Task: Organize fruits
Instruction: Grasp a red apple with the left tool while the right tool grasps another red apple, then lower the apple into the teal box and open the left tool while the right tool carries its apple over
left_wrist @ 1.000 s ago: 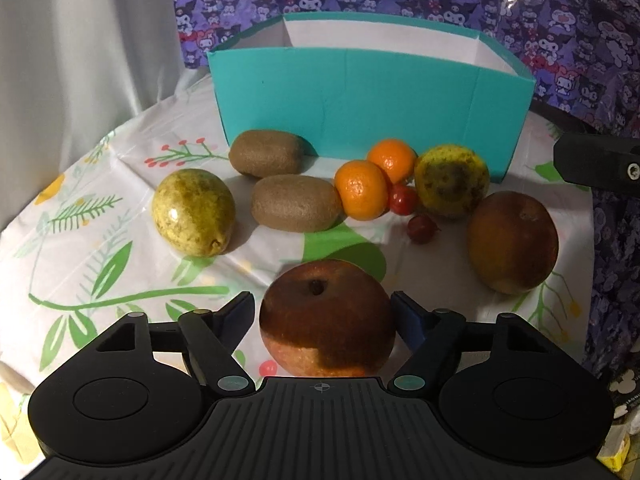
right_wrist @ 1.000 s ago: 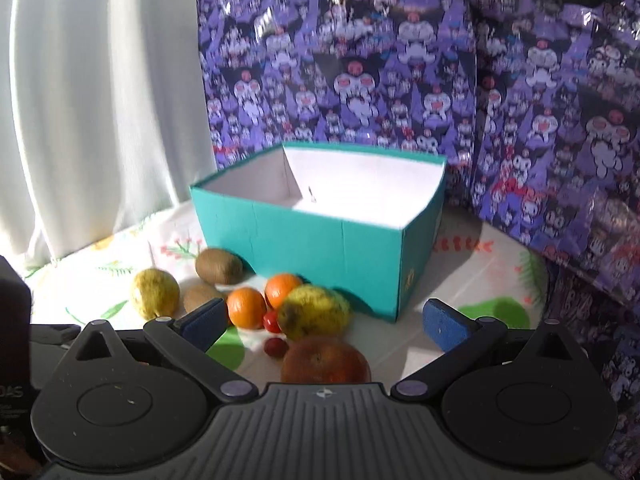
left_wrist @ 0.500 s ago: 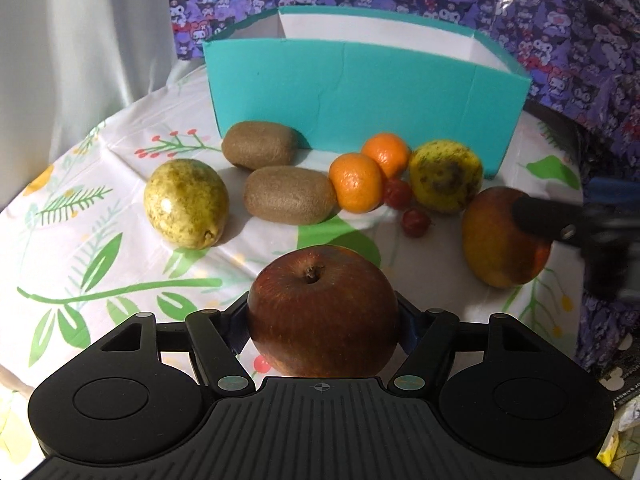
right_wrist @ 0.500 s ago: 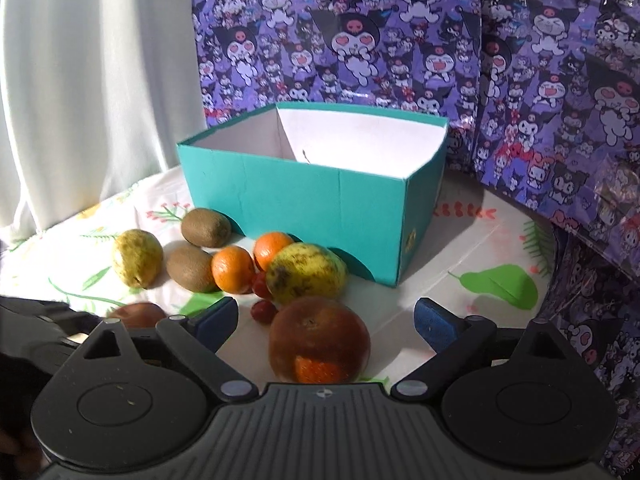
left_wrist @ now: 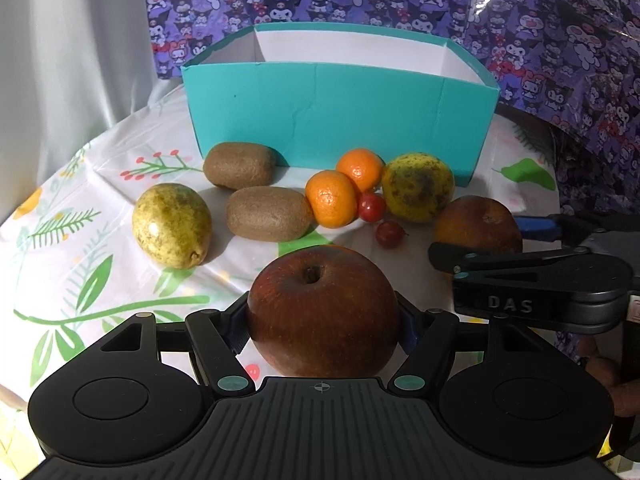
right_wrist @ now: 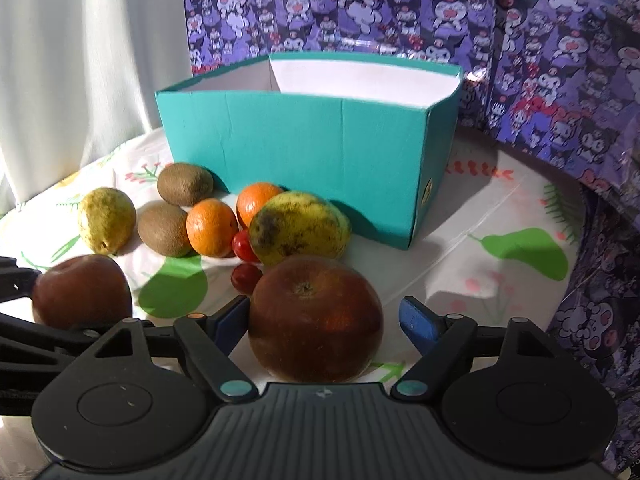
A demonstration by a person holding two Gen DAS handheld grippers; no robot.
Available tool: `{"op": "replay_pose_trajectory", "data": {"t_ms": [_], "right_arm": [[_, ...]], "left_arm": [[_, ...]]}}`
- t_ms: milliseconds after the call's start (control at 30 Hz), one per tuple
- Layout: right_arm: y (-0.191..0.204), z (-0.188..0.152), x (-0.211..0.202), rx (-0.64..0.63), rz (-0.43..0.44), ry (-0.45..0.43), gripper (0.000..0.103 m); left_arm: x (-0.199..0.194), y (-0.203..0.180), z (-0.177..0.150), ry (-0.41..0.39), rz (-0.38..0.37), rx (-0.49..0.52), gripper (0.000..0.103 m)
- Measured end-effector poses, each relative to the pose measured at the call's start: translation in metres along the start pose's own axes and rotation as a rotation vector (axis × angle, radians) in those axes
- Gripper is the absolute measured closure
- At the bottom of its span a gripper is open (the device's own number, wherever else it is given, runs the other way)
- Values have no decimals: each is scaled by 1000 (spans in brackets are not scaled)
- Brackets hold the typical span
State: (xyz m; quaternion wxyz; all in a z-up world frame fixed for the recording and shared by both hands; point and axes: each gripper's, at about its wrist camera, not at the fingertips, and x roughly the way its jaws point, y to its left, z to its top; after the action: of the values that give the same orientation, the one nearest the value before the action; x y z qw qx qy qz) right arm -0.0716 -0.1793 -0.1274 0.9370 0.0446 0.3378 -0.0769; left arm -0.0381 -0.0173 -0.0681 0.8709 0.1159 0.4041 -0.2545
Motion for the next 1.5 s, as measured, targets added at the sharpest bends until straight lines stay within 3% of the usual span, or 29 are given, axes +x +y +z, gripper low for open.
{"op": "replay_pose_trajectory", "data": {"t_ms": [267, 433, 633, 767, 933, 1067, 1200, 1500], "right_arm": [[7, -3, 14, -21, -19, 18, 31], [0, 0, 11, 37, -16, 36, 31], [-6, 12, -11, 73, -31, -21, 31], [-9, 29, -29, 87, -42, -86, 31], [-14, 54, -48, 103, -57, -150, 31], [-18, 72, -54, 106, -81, -190, 31], [-21, 80, -51, 116, -93, -203, 31], [-26, 99, -34, 131, -122, -220, 31]], "left_arm": [[1, -2, 2, 13, -15, 19, 29], [-12, -2, 16, -1, -47, 24, 29], [-47, -2, 69, -127, -72, 72, 29], [-49, -4, 119, -163, -86, 70, 29], [-20, -13, 173, -198, -39, 96, 29], [20, -13, 198, -159, -70, 83, 29], [60, -19, 206, -108, -54, 128, 29], [128, -16, 212, 34, -67, 129, 29]]}}
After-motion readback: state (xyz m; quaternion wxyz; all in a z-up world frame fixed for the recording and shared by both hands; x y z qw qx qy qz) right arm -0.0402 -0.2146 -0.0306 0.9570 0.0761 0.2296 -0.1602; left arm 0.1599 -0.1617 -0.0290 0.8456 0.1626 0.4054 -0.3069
